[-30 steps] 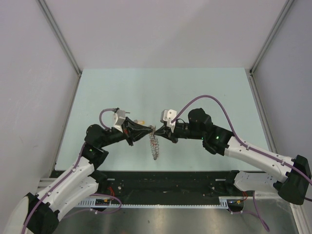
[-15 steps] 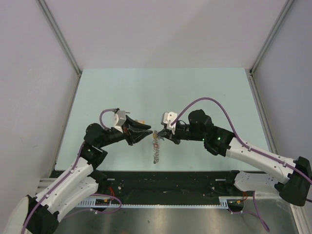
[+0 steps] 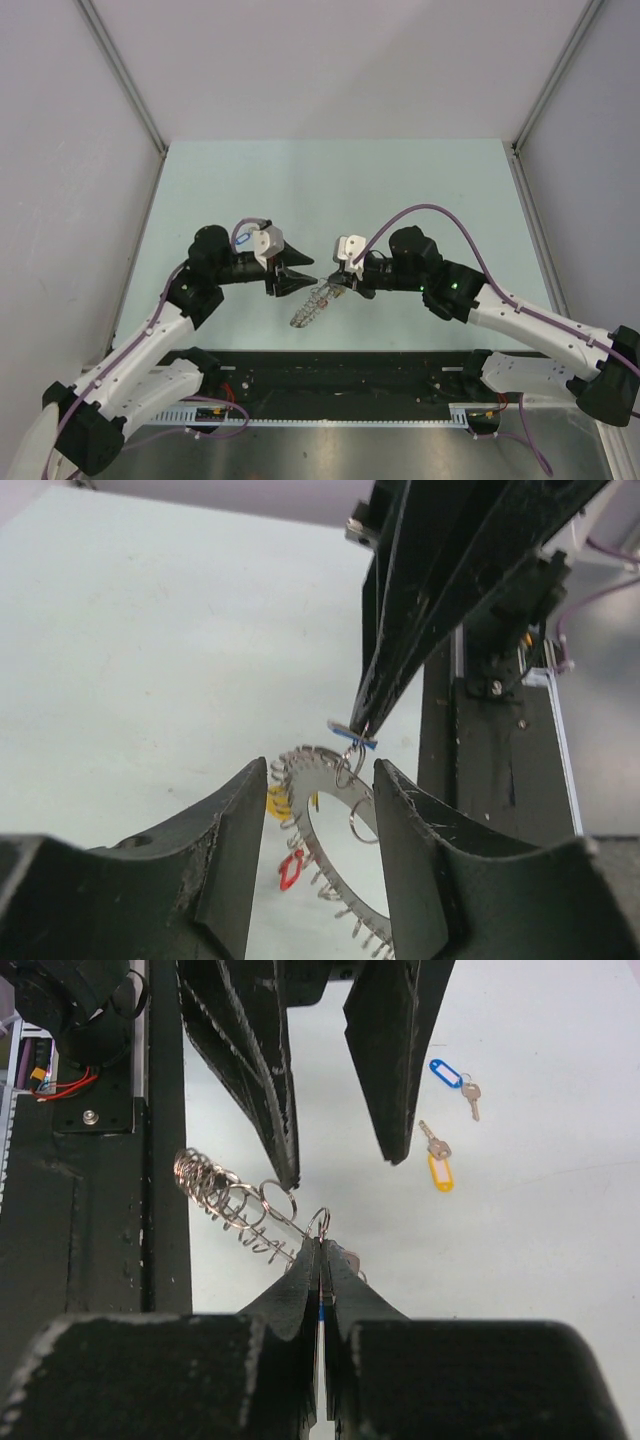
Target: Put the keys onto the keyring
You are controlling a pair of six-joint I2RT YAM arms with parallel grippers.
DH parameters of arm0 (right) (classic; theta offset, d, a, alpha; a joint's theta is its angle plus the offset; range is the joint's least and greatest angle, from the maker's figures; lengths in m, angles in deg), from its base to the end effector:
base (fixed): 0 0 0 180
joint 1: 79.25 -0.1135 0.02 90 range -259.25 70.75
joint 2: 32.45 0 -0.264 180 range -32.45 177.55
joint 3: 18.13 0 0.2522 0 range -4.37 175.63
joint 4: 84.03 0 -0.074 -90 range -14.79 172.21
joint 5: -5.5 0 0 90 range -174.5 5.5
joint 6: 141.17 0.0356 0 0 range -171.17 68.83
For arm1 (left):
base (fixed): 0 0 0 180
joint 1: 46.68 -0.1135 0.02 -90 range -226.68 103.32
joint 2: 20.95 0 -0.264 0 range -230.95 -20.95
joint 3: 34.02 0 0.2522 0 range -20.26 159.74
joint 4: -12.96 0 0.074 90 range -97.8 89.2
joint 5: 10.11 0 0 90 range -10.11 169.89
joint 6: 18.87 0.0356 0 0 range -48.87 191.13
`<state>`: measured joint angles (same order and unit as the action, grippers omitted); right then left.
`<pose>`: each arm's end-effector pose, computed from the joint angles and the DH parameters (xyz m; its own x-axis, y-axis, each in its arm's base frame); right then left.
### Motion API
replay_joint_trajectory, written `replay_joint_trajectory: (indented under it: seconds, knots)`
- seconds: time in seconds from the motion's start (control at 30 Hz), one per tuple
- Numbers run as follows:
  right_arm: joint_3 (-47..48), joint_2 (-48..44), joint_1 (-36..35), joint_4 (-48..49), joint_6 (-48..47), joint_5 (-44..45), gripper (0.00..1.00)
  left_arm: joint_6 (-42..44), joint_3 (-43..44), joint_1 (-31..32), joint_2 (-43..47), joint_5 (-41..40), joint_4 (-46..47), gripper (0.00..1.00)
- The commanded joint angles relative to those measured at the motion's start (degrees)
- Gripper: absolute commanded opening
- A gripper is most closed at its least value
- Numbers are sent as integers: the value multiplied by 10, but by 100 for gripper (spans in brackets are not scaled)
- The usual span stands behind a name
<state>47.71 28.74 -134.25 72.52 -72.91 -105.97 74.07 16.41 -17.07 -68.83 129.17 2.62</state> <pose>0.1302 0.2086 0.3307 0.1843 -0.3378 -0.9230 -0.9612 0.1344 -0.2411 0.1529 -0.1179 0.3074 -0.0677 0.0769 -0.9947 0.9799 0.1925 -0.0518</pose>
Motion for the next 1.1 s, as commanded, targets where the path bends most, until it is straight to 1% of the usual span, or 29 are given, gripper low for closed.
replay_joint_trajectory:
  seconds: [0.0, 0.27, 0.4, 0.53, 0.9, 1.0, 1.07]
  knots:
    - [16, -19, 0, 16, -16, -21, 0, 81, 30, -1, -13, 75, -63, 51]
    - [25, -10, -6, 4, -22, -41, 0, 80, 26, 1, -29, 100, -59, 42]
    - [31, -5, -11, -3, -24, -49, 0, 79, 26, 8, -37, 101, -59, 39]
    - [35, 0, -13, -4, -24, -52, 0, 77, 31, 14, -49, 103, -68, 34]
    - [38, 7, -17, -3, -23, -58, 0, 82, 39, 35, -66, 112, -84, 27]
    - [38, 9, -18, -3, -23, -59, 0, 80, 41, 38, -69, 112, -83, 20]
    - [39, 10, -18, -5, -23, -58, 0, 78, 40, 39, -70, 112, -83, 10]
